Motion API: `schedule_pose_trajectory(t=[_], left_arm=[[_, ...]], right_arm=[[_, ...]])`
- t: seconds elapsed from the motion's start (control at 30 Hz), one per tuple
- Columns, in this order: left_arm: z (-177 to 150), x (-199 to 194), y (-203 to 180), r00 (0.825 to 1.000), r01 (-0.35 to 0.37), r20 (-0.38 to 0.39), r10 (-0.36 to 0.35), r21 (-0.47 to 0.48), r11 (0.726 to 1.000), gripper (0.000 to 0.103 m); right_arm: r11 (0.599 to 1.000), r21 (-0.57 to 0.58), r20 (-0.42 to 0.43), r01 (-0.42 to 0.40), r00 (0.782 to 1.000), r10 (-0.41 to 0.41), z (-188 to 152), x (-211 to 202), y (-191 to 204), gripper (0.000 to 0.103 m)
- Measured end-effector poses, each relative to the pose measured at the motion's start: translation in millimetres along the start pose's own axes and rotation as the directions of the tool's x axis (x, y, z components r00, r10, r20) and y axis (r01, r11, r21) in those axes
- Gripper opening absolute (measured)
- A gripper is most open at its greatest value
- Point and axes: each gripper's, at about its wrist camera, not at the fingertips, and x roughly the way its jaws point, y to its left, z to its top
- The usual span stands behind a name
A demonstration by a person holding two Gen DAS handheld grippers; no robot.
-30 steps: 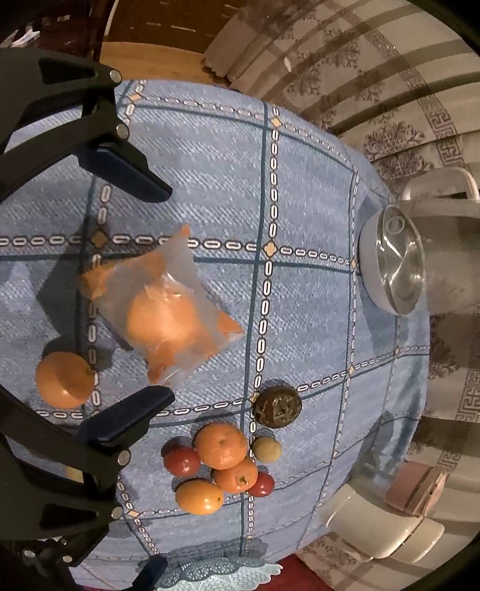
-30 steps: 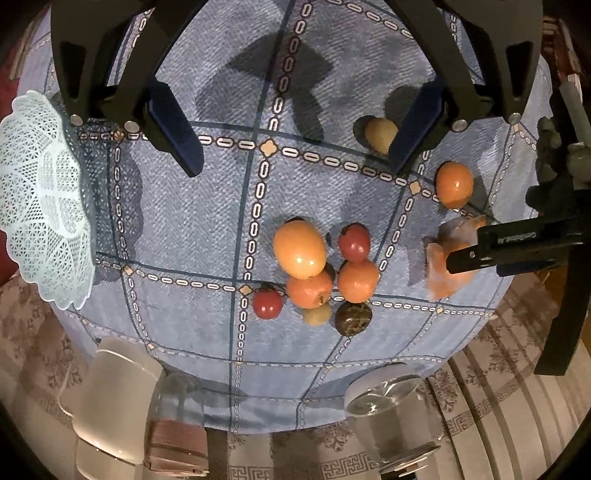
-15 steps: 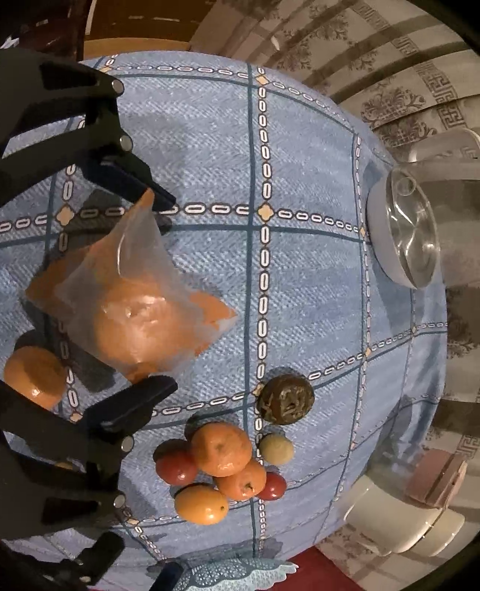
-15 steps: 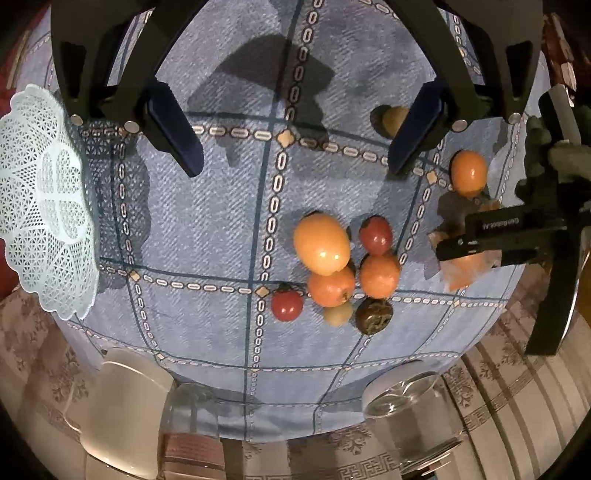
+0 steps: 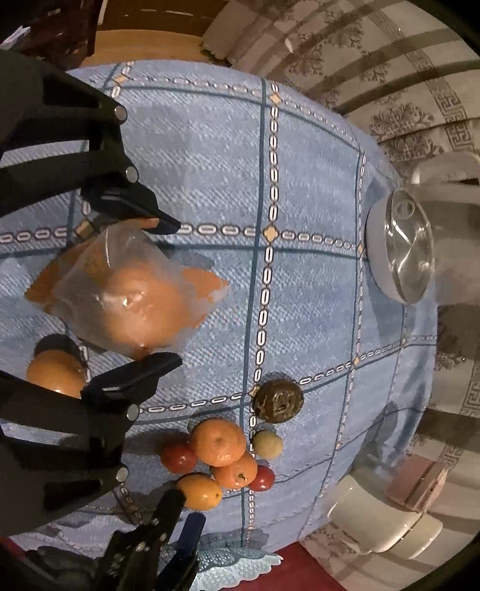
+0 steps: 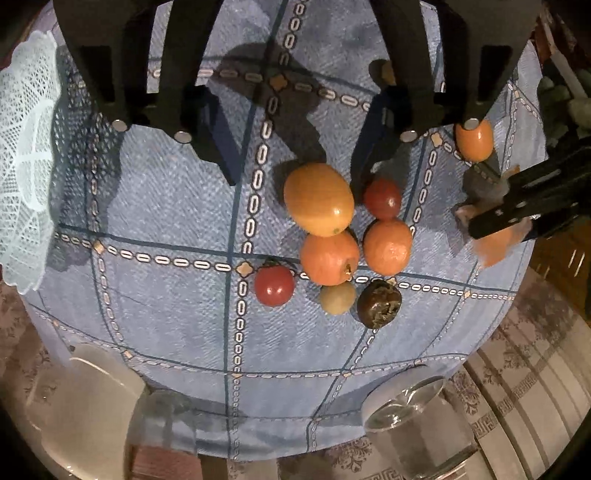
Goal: Organize fruits
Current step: 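Lift the bag with the left tool while the right tool grasps a large orange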
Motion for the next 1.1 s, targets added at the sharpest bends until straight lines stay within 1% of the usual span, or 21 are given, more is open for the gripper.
schedule_pose_trajectory(t=[0.23, 0.33, 0.37, 0.53, 0.63, 0.8, 0.93, 1.1], left_arm=[[-2.3, -24.6, 5.3, 1.0, -0.008, 0.028, 0.009, -0.023, 1.0, 0.066], [-4.8, -34.0, 4.4, 0.999, -0.012, 0.037, 0.013, -0.031, 0.999, 0.066], [-4.2, -35.6, 4.4, 0.999, -0.012, 0.038, 0.013, -0.033, 0.999, 0.066], [-7.8, -48.7, 1.8, 0.998, -0.022, 0.051, 0.024, -0.039, 0.999, 0.066], [-10.1, -56.5, -0.1, 0.998, -0.032, 0.059, 0.034, -0.042, 0.999, 0.066], [-15.0, -70.0, -4.7, 0.996, -0.051, 0.072, 0.054, -0.045, 0.998, 0.066], [-17.4, -80.7, -14.7, 0.993, -0.09, 0.073, 0.092, -0.031, 0.995, 0.066], [-22.4, -98.0, -28.2, 0.99, -0.104, 0.092, 0.106, -0.025, 0.994, 0.066]], right_arm=[[0.999, -0.038, -0.008, -0.001, 1.0, 0.0, 8.5, 8.1, 6.0, 0.053], [0.998, -0.055, -0.021, -0.013, 1.0, 0.012, 9.8, 12.1, 8.8, 0.042], [0.998, -0.059, -0.022, -0.012, 1.0, 0.011, 10.0, 12.6, 9.5, 0.04], [0.997, -0.076, -0.022, -0.005, 1.0, 0.003, 9.8, 11.2, 10.9, 0.039], [0.998, -0.063, -0.018, -0.007, 1.0, 0.006, 6.2, 4.2, 7.7, 0.039], [0.999, -0.035, 0.011, -0.03, 0.999, 0.03, -4.1, -17.9, -1.9, 0.039], [0.999, -0.004, 0.041, -0.047, 0.998, 0.047, -13.6, -37.5, -11.8, 0.039], [0.998, 0.02, 0.082, -0.065, 0.995, 0.063, -27.7, -64.7, -24.6, 0.039]])
